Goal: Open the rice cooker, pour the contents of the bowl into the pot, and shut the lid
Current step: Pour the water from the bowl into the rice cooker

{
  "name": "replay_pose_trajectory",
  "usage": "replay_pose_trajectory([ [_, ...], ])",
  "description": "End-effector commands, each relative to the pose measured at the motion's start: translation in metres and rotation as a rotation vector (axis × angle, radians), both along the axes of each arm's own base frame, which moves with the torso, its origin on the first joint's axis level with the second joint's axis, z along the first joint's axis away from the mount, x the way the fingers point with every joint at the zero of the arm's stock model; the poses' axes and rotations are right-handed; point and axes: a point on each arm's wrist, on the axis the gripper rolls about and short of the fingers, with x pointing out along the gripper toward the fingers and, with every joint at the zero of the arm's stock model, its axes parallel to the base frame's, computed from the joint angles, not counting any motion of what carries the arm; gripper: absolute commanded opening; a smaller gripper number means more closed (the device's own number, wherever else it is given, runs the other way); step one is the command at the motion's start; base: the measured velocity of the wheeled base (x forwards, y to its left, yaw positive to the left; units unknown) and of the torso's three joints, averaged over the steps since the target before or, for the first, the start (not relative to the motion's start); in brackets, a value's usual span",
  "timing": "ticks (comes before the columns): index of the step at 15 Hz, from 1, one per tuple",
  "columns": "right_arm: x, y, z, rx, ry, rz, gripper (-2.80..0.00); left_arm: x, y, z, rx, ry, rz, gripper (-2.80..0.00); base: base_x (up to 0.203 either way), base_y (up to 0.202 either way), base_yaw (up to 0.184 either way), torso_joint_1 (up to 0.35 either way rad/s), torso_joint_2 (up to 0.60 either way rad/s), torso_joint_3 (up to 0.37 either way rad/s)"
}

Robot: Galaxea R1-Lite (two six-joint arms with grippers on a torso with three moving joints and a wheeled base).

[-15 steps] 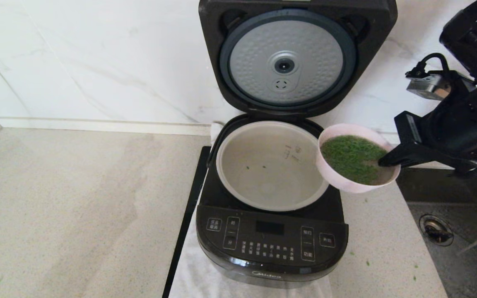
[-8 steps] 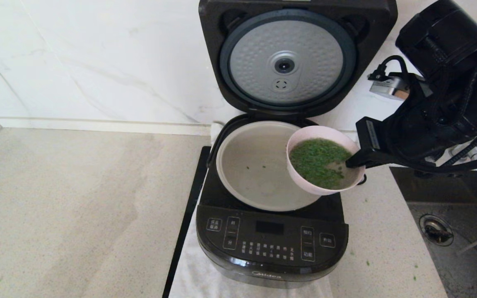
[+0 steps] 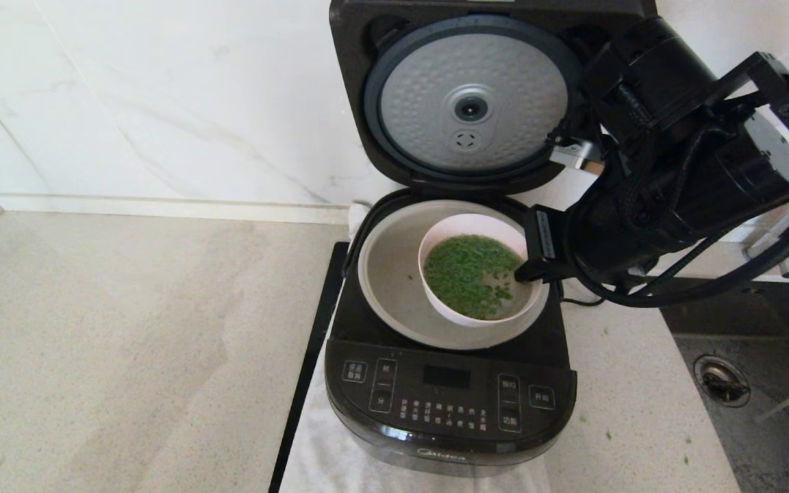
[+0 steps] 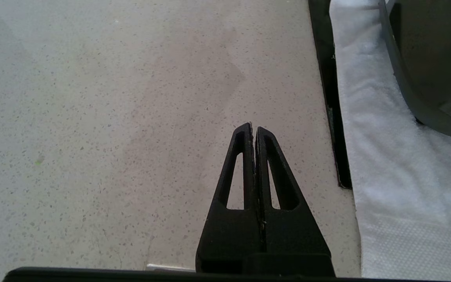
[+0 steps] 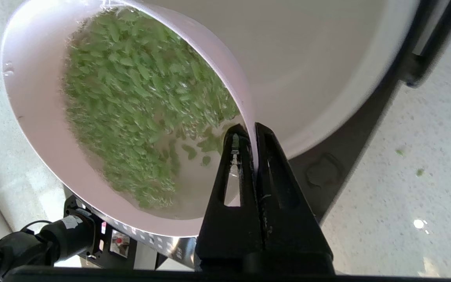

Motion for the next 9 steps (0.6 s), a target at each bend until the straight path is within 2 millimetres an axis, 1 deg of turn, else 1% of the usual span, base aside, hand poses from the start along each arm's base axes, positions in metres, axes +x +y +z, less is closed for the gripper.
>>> replay_pose_trajectory([
  [1, 0.004, 0.007, -0.006, -0.012, 0.008, 0.004, -2.80, 0.000, 0.000, 0.000, 0.000, 0.000, 0.000, -2.80, 0.000, 0.000, 0.000, 0.000, 0.00, 0.000],
  [7, 0.016, 0.020, -0.020, -0.033, 0.011, -0.002, -2.80, 0.000, 0.000, 0.000, 0.000, 0.000, 0.000, -2.80, 0.000, 0.000, 0.000, 0.000, 0.00, 0.000],
  [9, 0.019, 0.023, -0.022, -0.025, 0.000, -0.002, -2.80, 0.000, 0.000, 0.000, 0.000, 0.000, 0.000, -2.80, 0.000, 0.000, 0.000, 0.000, 0.00, 0.000],
])
